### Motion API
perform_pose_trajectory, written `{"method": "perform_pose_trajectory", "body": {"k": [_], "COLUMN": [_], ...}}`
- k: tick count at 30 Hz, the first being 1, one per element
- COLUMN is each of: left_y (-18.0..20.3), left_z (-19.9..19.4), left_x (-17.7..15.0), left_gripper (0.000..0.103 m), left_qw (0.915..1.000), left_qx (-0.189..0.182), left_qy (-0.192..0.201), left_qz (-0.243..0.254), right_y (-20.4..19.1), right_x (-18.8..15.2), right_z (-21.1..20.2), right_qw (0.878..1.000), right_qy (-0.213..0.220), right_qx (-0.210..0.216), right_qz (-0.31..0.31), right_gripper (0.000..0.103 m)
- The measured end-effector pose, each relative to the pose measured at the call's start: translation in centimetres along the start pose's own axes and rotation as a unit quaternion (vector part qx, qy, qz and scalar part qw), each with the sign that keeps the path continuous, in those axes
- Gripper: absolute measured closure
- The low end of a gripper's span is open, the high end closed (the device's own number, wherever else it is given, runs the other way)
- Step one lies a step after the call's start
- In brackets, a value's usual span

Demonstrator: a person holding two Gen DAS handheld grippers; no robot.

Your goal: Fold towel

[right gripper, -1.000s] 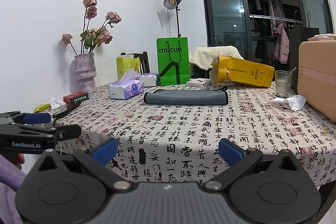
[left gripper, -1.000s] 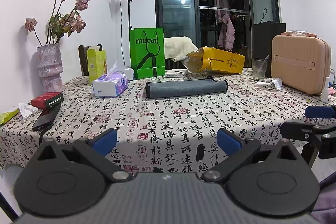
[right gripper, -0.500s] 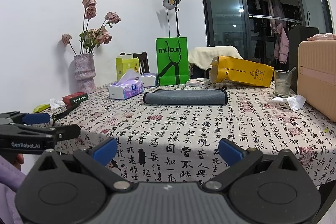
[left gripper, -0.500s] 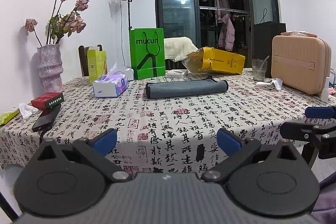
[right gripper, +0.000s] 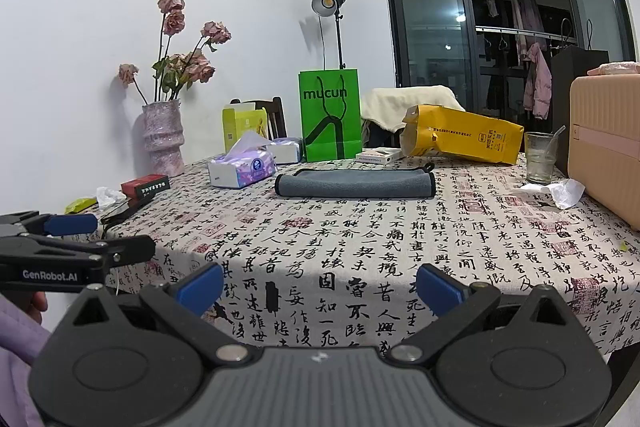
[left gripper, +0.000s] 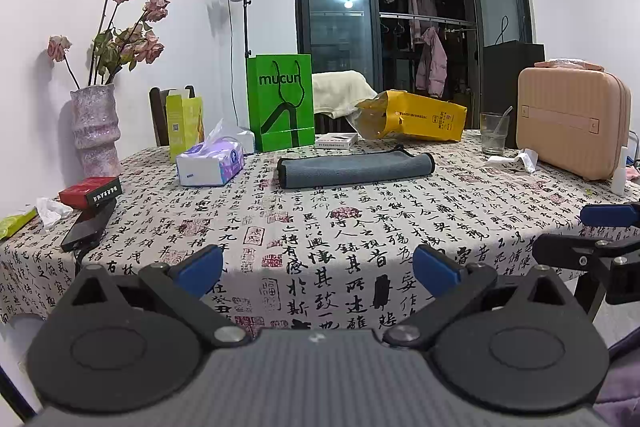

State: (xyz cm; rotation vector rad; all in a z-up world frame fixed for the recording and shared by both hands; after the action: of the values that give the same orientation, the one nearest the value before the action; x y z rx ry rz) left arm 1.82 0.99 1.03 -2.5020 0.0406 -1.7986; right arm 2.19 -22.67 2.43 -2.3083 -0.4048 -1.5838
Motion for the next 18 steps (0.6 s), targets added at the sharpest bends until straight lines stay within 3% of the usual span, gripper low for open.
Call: {"method": "perform_pose_trajectory", "body": {"k": [18], "left_y": [0.06], "left_z": [-0.07], "left_x": [0.13], "left_gripper": [0.0], "left_qw": [1.0], "left_qx": [0.001], "left_qy": [0.0], "left_qz": [0.0], "right_y": [0.0], "right_x": [-0.06], "right_z": [0.04], "right_qw": [1.0], "right_qy": [0.001], "right_qx": [-0.002], "right_qz": [0.0], "right_gripper": [0.0]}}
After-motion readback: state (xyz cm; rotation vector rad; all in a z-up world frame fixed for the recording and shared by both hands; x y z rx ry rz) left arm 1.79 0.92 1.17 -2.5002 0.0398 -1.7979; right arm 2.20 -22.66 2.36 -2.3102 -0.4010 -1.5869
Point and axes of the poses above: each gripper's, at about its wrist camera, not at the fingertips, and z roughly the way its jaws point, y to its right, x to its top, the point moved 2 cm from there along z, roughly the way its jaws point, and after that the axes turned 2 degrees about x, right-handed, at the moved point
